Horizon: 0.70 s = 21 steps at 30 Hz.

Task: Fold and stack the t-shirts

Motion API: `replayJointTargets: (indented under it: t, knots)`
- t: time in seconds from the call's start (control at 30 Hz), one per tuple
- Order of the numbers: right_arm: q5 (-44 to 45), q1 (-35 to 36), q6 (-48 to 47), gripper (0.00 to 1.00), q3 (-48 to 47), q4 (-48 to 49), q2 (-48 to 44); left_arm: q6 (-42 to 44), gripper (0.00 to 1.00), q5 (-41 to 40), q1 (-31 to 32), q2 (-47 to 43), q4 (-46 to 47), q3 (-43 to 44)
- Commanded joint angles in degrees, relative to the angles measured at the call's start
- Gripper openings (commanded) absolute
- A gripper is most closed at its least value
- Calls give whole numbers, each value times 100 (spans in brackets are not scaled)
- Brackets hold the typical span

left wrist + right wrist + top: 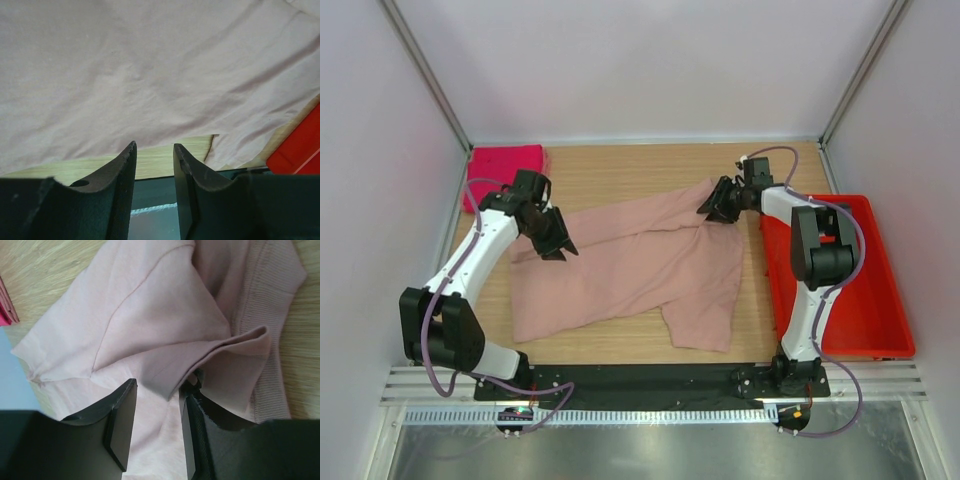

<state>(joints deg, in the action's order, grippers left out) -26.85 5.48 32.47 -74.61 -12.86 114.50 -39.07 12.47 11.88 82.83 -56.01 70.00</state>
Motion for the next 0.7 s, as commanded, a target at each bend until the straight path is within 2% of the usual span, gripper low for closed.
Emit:
replayJointTargets:
  t: [0.0,0.4,0.67]
  knots:
    - [-241,138,224,45,-37,363,-156,-75,37,-16,16,-214,20,-21]
    - [-602,437,963,44,500,1101,-323,-75,37,142,16,-188,37,32]
    - [-751,463,1753,21,44,1374,-77,-22,37,230,16,-92,108,31]
